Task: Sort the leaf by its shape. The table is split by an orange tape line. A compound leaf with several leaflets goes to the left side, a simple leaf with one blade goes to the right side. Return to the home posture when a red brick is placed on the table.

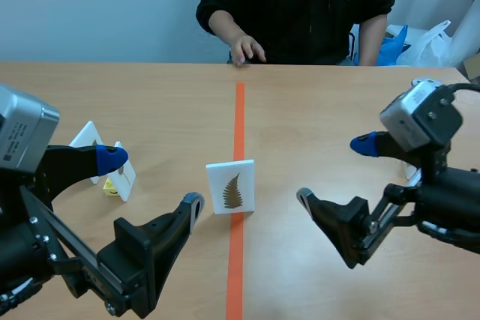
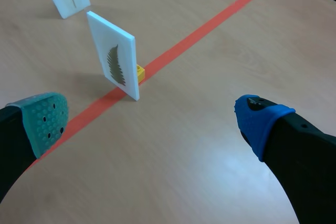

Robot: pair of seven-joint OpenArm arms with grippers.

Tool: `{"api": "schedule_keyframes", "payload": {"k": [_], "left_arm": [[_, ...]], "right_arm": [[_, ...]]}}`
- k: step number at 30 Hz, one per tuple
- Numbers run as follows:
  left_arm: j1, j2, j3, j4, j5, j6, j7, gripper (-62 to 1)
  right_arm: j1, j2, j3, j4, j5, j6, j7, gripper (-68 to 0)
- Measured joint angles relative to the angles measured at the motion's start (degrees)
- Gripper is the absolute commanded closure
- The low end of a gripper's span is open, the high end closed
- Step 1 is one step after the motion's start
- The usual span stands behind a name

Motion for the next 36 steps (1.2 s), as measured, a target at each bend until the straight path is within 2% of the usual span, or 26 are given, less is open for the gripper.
{"api": "schedule_keyframes", "payload": {"k": [5, 13, 15, 22, 29, 33, 36], "left_arm": [[0.0, 0.02, 0.0, 0.0, 0.0, 0.02, -0.02, -62.3], [0.0, 0.0, 0.0, 0.0, 0.02, 0.02, -0.04, -62.3], [0.0, 0.0, 0.0, 0.0, 0.02, 0.02, -0.17, -62.3], [0.0, 0.0, 0.0, 0.0, 0.02, 0.02, -0.22, -62.3], [0.0, 0.02, 0.0, 0.0, 0.02, 0.02, -0.22, -62.3], [0.0, 0.02, 0.0, 0.0, 0.02, 0.02, -0.22, -62.3], [0.0, 0.02, 0.0, 0.0, 0.02, 0.02, -0.22, -62.3]], "right_arm": [[7.63, -1.29, -6.03, -8.7, -3.67, -1.01, 1.86, -67.9], [17.33, -5.95, -14.78, -21.75, -7.3, -3.82, 5.38, -67.9], [19.34, -7.45, -16.9, -24.55, -9.55, -4.42, 6.23, -67.9], [24.28, -12.94, -23.45, -32.0, -13.88, -9.18, 7.61, -67.9], [25.49, -15.69, -27.78, -36.5, -17.2, -13.03, 7.76, -45.3], [25.31, -15.67, -28.13, -36.48, -17.14, -13.0, 7.76, -26.2], [25.33, -15.67, -28.11, -36.48, -17.11, -13.0, 7.76, -16.0]]}}
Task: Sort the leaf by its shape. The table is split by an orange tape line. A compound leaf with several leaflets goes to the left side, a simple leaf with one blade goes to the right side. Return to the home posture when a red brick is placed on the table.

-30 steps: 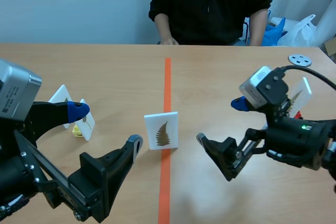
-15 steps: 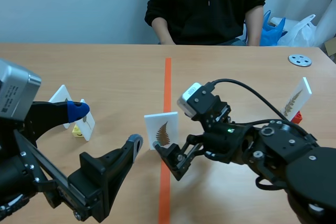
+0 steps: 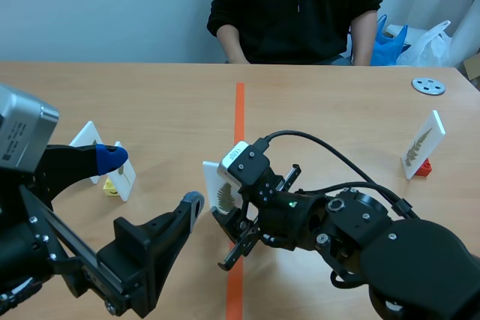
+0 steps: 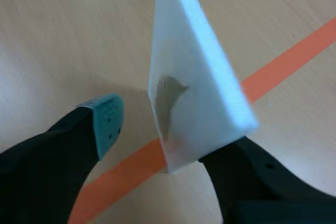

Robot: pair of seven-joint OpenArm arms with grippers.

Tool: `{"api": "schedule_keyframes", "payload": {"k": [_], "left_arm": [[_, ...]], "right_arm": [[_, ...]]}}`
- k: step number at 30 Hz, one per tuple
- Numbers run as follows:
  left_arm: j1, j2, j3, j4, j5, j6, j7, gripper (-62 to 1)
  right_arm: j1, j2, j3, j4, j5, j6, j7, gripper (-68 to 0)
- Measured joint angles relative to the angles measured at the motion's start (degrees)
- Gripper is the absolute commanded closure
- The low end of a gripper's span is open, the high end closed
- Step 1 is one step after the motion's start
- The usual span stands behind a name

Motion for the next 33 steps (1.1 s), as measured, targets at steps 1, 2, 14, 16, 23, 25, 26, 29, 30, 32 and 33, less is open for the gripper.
{"api": "schedule_keyframes", "payload": {"k": [1, 2, 14, 16, 23, 25, 26, 29, 30, 32, 33], "left_arm": [[0.0, 0.0, 0.0, 0.0, 0.0, 0.0, 0.0, -62.3], [0.0, 0.0, 0.0, 0.0, 0.0, 0.0, 0.0, -62.3], [0.0, 0.0, 0.0, 0.0, 0.0, 0.0, 0.0, -62.3], [0.0, 0.0, 0.0, 0.0, 0.0, 0.0, 0.0, -62.3], [0.0, 0.0, 0.0, 0.0, -0.02, 0.0, 0.0, -62.3], [0.0, 0.0, 0.0, 0.0, -0.02, 0.0, 0.0, -62.3], [0.0, 0.0, 0.0, 0.0, -0.02, 0.0, 0.0, -62.3], [0.0, 0.0, 0.0, 0.0, 0.0, 0.0, 0.0, -62.3], [0.0, 0.0, 0.0, 0.0, -0.02, 0.0, -0.02, -62.3], [0.0, 0.0, 0.0, 0.0, -0.02, 0.0, 0.0, -62.3], [0.0, 0.0, 0.0, 0.0, 0.0, 0.0, 0.0, -62.3]], "right_arm": [[-0.02, 0.0, 0.0, 0.0, 0.0, 0.02, 0.0, -13.1], [-0.02, 0.0, 0.02, 0.0, 0.0, 0.0, 0.0, -10.1], [-0.81, 0.37, 0.15, 2.86, 0.02, 0.0, 1.05, -3.3], [-1.97, 0.96, 1.11, 6.4, 0.02, 0.17, 1.03, -3.3], [-9.6, 3.98, 8.48, 22.71, 3.34, 0.26, 1.01, -3.3], [-11.96, 5.33, 10.64, 26.64, 5.14, 0.24, 0.61, -3.3], [-13.16, 5.97, 11.87, 28.5, 6.1, 0.35, 0.37, -3.3], [-16.46, 7.5, 16.02, 33.31, 8.59, 0.44, -0.35, -3.3], [-17.44, 7.85, 17.64, 34.82, 9.66, 0.42, -0.52, -3.3], [-19.15, 8.48, 21.11, 37.59, 11.93, 0.48, -1.11, -3.4], [-19.78, 8.59, 22.97, 38.84, 13.07, 0.48, -1.84, -3.3]]}}
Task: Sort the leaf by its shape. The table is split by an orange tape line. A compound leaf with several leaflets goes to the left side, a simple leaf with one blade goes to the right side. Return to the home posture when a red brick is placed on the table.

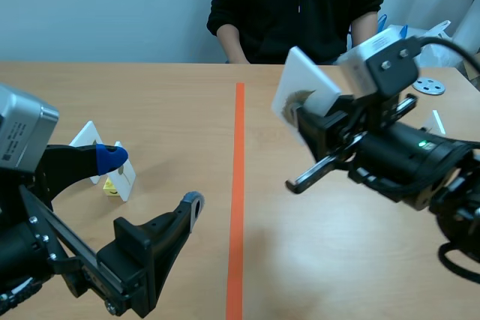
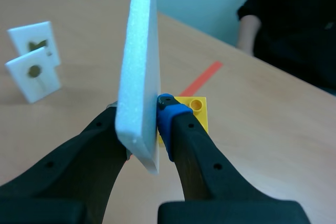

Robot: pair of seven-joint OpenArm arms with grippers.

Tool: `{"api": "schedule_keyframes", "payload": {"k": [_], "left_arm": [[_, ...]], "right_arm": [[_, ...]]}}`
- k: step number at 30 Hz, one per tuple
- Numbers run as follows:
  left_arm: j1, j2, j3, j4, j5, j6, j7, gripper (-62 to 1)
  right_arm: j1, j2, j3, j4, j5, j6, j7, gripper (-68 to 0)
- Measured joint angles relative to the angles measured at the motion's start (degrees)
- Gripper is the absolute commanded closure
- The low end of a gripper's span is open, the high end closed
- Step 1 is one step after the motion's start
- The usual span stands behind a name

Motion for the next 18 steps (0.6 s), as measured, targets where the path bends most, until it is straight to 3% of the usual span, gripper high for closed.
{"api": "schedule_keyframes", "payload": {"k": [7, 10, 15, 18], "left_arm": [[0.0, 0.0, 0.0, 0.0, 0.0, 0.0, 0.0, -62.3], [0.0, 0.0, 0.0, 0.0, 0.0, 0.0, 0.0, -62.3], [0.0, 0.0, 0.0, 0.0, 0.0, 0.0, 0.0, -62.3], [0.0, 0.0, 0.0, 0.0, 0.0, 0.0, 0.0, -62.3]], "right_arm": [[-3.17, 0.31, 12.35, 5.09, 8.22, 0.42, -4.2, -3.4], [-3.23, 0.31, 15.96, 5.05, 8.81, 0.24, -6.49, -3.3], [-3.19, 0.31, 18.16, 3.43, 8.85, -6.4, -6.64, -3.3], [-3.06, 0.28, 18.05, -0.81, 9.22, -7.56, -6.45, -3.3]]}}
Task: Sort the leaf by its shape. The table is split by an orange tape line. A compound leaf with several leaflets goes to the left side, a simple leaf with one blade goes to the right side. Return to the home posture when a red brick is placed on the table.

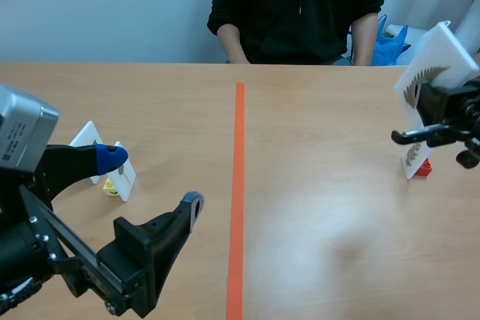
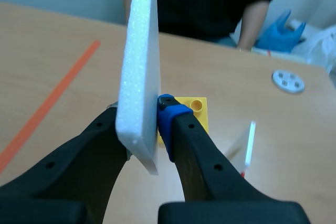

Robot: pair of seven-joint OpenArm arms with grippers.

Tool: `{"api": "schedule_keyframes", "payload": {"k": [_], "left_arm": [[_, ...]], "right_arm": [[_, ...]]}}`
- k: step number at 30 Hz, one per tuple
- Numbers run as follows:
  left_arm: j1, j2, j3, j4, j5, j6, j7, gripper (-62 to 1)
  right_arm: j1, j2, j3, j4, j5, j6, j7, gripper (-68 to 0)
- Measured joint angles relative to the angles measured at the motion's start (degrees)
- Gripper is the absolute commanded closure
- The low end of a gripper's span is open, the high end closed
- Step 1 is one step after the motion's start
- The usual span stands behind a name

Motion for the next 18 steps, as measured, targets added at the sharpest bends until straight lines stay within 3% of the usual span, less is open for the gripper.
{"api": "schedule_keyframes", "payload": {"k": [9, 18], "left_arm": [[0.0, 0.0, 0.0, 0.0, 0.0, 0.0, 0.0, -62.3], [0.0, 0.0, 0.0, 0.0, 0.0, 0.0, 0.0, -62.3]], "right_arm": [[6.47, -0.48, -0.17, -19.65, 2.21, 0.0, 1.36, -3.3], [13.09, -1.81, -0.59, -30.69, 2.16, -0.46, 3.65, -3.3]]}}
